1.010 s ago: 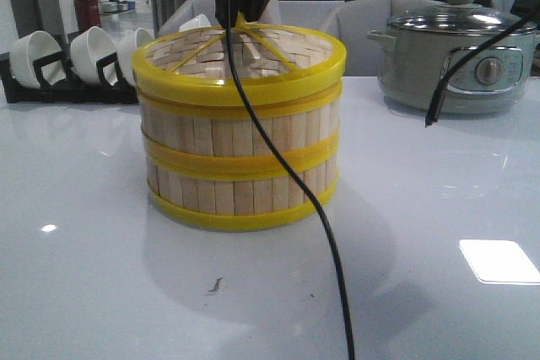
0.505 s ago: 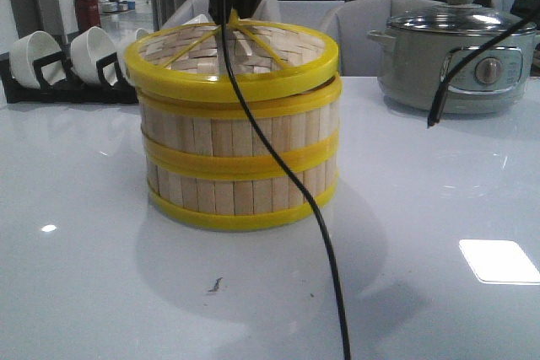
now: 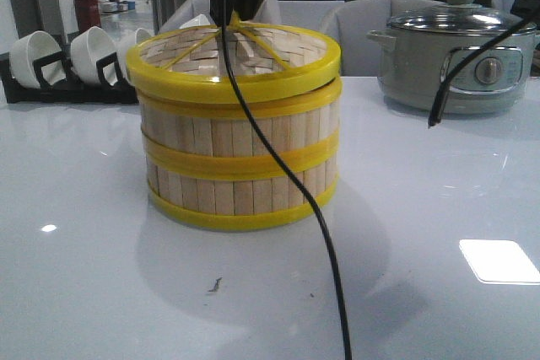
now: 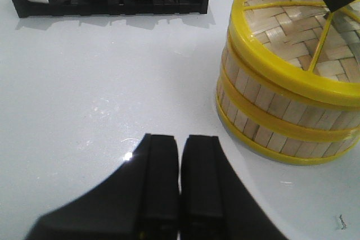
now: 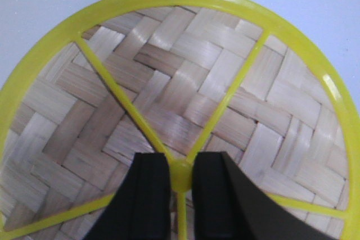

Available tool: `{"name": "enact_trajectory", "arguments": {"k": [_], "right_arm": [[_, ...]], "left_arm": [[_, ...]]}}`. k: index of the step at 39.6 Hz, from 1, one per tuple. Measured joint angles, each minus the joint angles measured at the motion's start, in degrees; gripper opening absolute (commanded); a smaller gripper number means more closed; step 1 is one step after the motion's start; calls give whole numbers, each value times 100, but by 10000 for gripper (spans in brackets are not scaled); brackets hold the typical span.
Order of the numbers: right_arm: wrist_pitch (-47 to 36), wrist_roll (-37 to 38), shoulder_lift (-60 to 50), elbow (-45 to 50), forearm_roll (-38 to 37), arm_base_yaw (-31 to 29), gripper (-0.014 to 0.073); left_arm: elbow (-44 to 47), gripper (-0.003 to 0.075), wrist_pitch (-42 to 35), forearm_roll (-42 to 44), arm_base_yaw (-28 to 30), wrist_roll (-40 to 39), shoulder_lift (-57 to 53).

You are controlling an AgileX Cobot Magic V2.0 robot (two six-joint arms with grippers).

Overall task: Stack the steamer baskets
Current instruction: 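Lower the lid onto the top basket and open the right gripper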

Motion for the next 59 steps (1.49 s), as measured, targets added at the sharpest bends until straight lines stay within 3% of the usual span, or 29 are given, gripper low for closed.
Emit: {"name": "enact_trajectory", "arguments": {"k": [59], "right_arm": [[-36, 39, 94, -14, 37, -104, 38]], "left_arm": [[0, 94, 0, 0, 0, 0, 0]]}}
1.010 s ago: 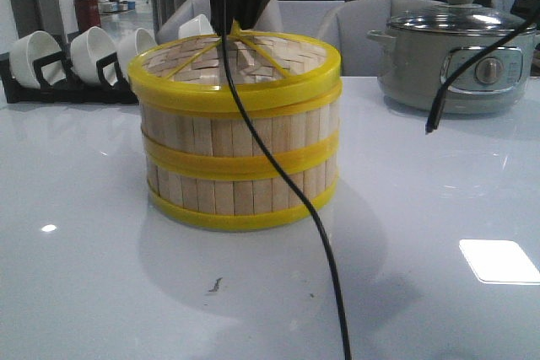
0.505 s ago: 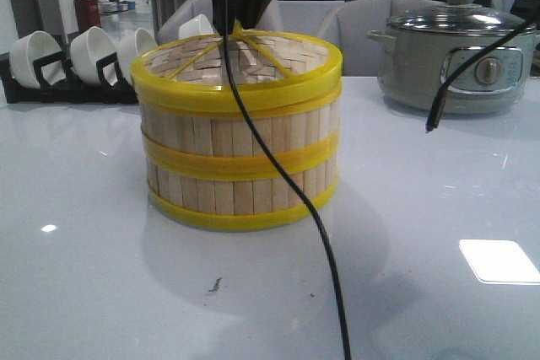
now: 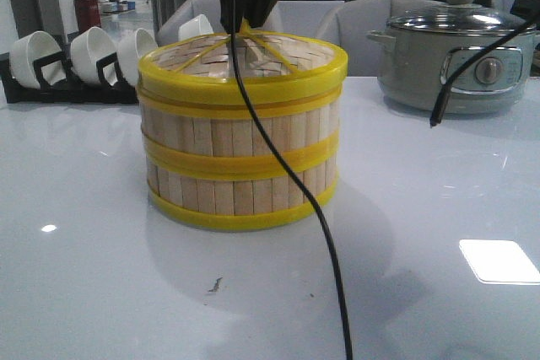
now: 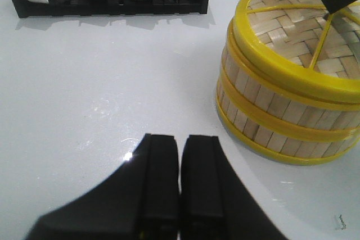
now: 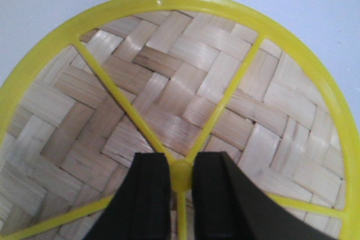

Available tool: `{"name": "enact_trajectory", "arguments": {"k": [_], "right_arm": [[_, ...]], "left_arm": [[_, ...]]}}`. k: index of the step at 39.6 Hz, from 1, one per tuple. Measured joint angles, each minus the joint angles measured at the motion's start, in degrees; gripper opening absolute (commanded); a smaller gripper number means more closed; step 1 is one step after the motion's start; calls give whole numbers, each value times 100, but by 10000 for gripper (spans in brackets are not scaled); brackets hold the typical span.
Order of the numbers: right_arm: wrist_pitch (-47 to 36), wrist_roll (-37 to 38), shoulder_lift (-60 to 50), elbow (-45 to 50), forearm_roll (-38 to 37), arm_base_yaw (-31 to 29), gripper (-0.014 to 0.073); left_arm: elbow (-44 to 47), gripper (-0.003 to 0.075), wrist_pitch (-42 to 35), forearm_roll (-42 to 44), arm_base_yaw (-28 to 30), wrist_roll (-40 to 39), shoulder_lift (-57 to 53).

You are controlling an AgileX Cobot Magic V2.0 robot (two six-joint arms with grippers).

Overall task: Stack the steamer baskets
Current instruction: 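Lower the lid onto the top basket and open the right gripper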

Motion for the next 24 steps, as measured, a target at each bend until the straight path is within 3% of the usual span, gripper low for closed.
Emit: {"name": "enact_trajectory", "arguments": {"k": [18, 21, 24], "right_arm": [[-13, 13, 0, 0, 78, 0, 42], [-13, 13, 0, 0, 78, 0, 88], [-13, 13, 0, 0, 78, 0, 188]], "left_arm": [[0, 94, 0, 0, 0, 0, 0], [0, 94, 0, 0, 0, 0, 0], [0, 94, 0, 0, 0, 0, 0]]}}
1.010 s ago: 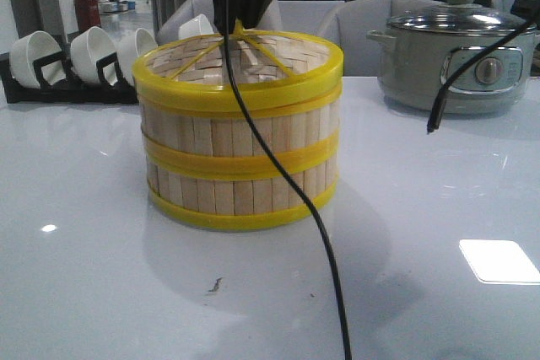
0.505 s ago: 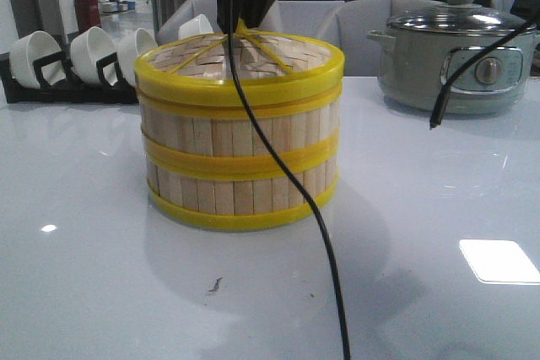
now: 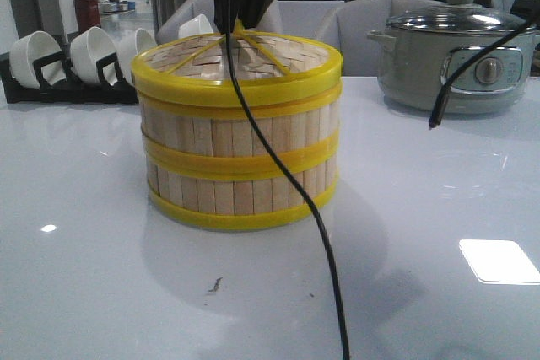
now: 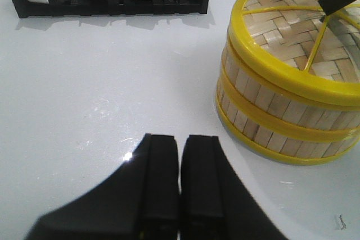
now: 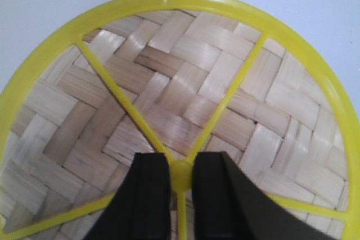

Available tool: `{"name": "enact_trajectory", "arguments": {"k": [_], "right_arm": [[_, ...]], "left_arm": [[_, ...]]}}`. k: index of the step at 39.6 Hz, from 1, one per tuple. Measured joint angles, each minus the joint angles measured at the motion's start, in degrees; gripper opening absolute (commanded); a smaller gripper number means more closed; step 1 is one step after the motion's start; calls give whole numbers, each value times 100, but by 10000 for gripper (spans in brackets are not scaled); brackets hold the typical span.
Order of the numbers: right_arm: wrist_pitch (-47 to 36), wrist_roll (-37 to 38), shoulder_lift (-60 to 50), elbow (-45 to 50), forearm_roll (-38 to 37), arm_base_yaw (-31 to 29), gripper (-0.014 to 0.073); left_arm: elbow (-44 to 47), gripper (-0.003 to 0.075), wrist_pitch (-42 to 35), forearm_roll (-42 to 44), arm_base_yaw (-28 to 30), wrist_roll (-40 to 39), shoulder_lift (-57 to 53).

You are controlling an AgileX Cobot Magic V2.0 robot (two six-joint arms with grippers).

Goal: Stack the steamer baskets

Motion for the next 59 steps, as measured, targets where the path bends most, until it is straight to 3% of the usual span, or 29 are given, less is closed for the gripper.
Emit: {"name": "enact_trajectory", "arguments": {"k": [3, 7, 28, 36, 44, 59], "right_arm": [[0, 0, 0, 0, 0, 0, 311], [-23, 0, 0, 0, 0, 0, 391], [-152, 0, -62, -22, -131, 0, 394], [-565, 0, -788, 105, -465, -78, 394], [-1425, 0, -2209, 1124, -522, -456, 394], [-2605, 0, -4916, 4216, -558, -1556, 394]], "left_arm": [[0, 94, 0, 0, 0, 0, 0], [0, 94, 0, 0, 0, 0, 0], [0, 94, 0, 0, 0, 0, 0], [0, 94, 0, 0, 0, 0, 0], [0, 94, 0, 0, 0, 0, 0], [0, 94, 0, 0, 0, 0, 0]]}}
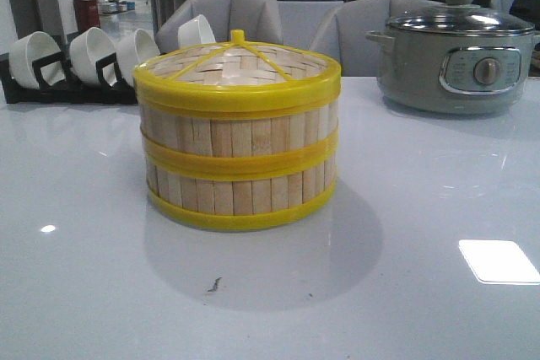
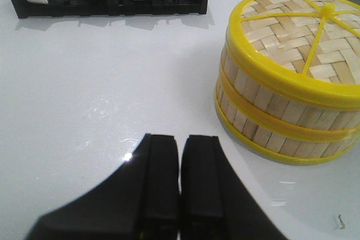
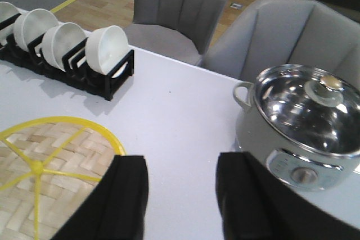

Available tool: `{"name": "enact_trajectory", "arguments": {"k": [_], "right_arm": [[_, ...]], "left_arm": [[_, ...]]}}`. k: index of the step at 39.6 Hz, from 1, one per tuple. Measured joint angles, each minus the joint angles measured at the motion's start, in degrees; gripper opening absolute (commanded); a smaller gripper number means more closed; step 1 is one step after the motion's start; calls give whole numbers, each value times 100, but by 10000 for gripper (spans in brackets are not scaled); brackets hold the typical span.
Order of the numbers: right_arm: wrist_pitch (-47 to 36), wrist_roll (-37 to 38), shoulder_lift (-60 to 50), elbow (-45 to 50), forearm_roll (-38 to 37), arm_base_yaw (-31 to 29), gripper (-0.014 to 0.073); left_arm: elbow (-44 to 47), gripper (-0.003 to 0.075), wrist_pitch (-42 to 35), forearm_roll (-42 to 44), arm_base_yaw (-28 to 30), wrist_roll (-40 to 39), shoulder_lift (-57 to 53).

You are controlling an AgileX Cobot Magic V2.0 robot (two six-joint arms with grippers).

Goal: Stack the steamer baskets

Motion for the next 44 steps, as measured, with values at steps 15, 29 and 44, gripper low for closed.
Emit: {"name": "enact_trajectory", "arguments": {"k": [15, 29, 44], "right_arm": [[-1171, 0, -2414, 2946, 36, -1317, 394], [-1578, 0, -4333, 4694, 47, -1476, 394], [-1578, 0, -5914, 6033, 47, -1601, 365]], "left_arm": [[0, 94, 0, 0, 0, 0, 0], [0, 94, 0, 0, 0, 0, 0], [0, 94, 0, 0, 0, 0, 0]]}}
